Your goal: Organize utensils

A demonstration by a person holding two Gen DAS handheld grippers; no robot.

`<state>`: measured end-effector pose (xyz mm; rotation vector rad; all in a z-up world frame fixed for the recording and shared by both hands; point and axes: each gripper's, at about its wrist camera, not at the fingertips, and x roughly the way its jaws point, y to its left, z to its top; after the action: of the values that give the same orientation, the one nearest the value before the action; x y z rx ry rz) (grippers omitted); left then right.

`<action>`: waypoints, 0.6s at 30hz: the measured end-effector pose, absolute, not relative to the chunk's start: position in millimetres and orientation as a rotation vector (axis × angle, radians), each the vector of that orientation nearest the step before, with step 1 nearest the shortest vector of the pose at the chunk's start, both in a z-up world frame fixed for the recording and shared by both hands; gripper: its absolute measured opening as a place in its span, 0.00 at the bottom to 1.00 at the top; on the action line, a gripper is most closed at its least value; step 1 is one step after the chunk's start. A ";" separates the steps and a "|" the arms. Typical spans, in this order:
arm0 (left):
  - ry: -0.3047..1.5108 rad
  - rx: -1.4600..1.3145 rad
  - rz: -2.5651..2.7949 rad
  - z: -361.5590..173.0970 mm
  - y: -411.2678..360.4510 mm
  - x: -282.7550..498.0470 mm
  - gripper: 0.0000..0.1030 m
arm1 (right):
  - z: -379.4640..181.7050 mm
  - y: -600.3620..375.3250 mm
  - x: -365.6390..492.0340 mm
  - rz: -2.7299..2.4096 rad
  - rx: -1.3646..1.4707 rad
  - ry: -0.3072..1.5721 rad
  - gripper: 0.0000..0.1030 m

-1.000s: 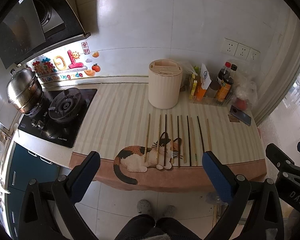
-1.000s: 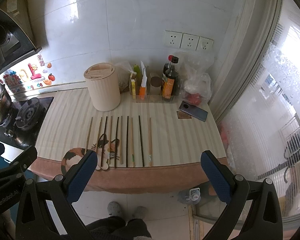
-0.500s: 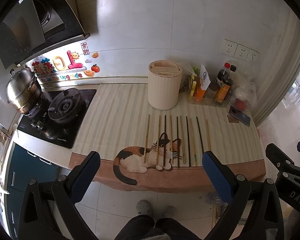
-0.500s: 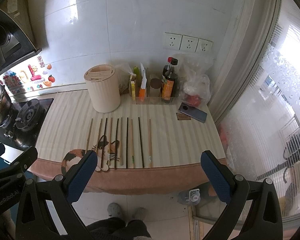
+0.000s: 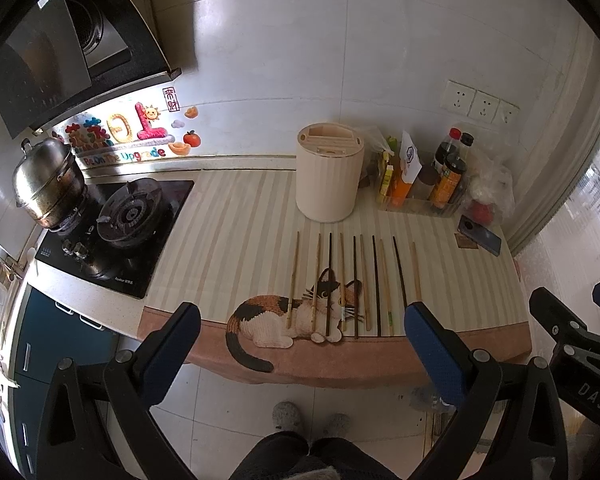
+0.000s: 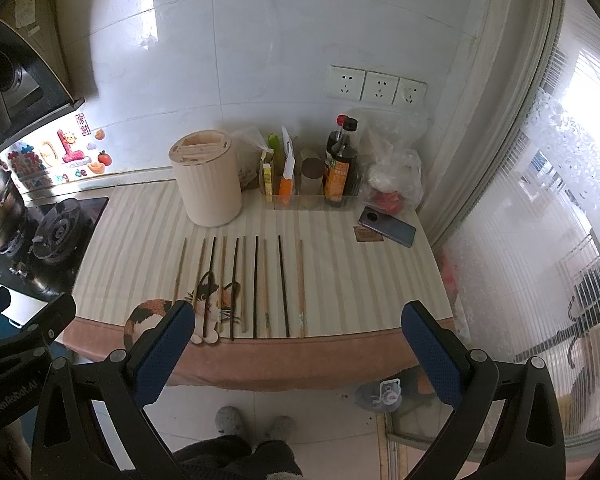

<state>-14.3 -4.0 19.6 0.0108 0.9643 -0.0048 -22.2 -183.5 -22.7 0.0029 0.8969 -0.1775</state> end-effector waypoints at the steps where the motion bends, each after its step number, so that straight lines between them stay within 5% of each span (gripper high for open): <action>1: 0.963 0.012 0.000 19.5 -5.1 -12.2 1.00 | -22.8 -183.2 -21.9 -0.177 0.003 0.896 1.00; 15: 0.870 0.069 0.176 -46.2 0.6 57.8 1.00 | -80.4 -212.9 32.2 -0.138 0.097 0.882 1.00; 18: 0.941 0.089 0.202 -82.0 9.2 84.4 1.00 | -110.4 -218.6 55.1 -0.135 0.110 0.919 0.90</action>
<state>84.4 9.2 -82.0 0.0894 0.9407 0.2016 55.1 -218.6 -110.4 0.1103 0.9186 -0.1345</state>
